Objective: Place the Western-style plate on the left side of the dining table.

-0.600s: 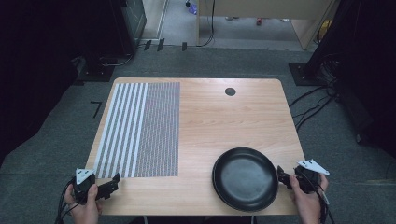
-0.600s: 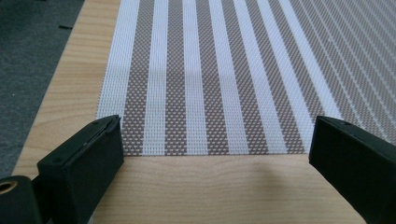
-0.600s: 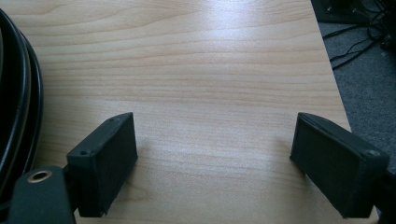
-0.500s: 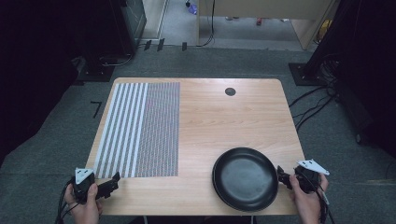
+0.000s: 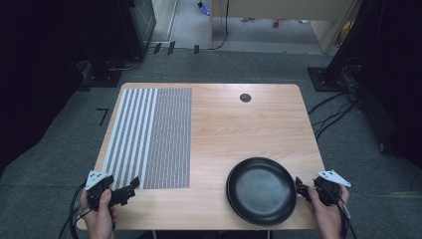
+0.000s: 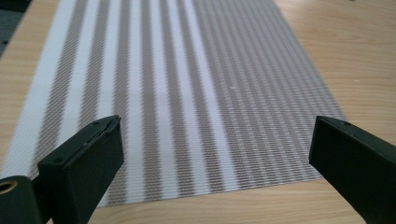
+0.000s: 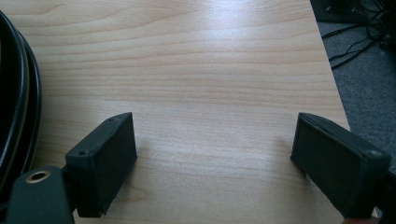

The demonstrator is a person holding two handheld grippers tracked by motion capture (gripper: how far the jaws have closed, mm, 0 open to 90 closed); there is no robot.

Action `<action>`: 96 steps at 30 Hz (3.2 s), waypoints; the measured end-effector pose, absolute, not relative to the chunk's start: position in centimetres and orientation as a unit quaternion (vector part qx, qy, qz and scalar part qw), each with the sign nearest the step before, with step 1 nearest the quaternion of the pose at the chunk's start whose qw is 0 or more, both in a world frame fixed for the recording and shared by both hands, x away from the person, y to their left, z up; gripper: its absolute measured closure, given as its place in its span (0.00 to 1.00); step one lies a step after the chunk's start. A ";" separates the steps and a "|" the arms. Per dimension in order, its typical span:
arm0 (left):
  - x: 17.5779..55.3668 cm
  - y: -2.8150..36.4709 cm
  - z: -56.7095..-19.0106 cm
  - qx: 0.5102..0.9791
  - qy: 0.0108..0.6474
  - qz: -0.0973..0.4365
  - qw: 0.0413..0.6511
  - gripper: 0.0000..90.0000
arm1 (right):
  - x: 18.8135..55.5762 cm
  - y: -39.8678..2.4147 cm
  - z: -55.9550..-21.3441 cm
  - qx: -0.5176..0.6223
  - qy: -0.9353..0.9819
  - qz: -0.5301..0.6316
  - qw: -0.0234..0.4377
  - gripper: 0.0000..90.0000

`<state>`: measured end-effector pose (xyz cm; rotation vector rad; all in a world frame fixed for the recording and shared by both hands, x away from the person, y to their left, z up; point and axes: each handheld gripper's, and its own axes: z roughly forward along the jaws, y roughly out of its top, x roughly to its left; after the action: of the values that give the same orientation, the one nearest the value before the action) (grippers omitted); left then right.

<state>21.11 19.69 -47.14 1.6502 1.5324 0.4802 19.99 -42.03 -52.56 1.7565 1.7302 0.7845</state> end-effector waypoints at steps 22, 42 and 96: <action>23.4 9.4 -44.6 0.704 0.527 0.165 0.447 0.03 | 20.0 -42.0 -52.6 0.653 0.643 0.292 0.274 0.15; 22.8 -0.9 -45.3 0.750 0.459 0.118 0.461 0.03 | 19.4 -42.0 -52.5 0.661 0.632 0.290 0.284 0.16; 20.5 -7.5 -48.7 0.780 0.451 0.073 0.428 0.59 | 14.9 -38.6 -48.6 0.656 0.597 0.426 0.179 0.87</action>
<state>20.53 -7.53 -48.74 1.9483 1.1257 0.1833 14.95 -38.59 -48.59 1.8529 1.6877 1.2047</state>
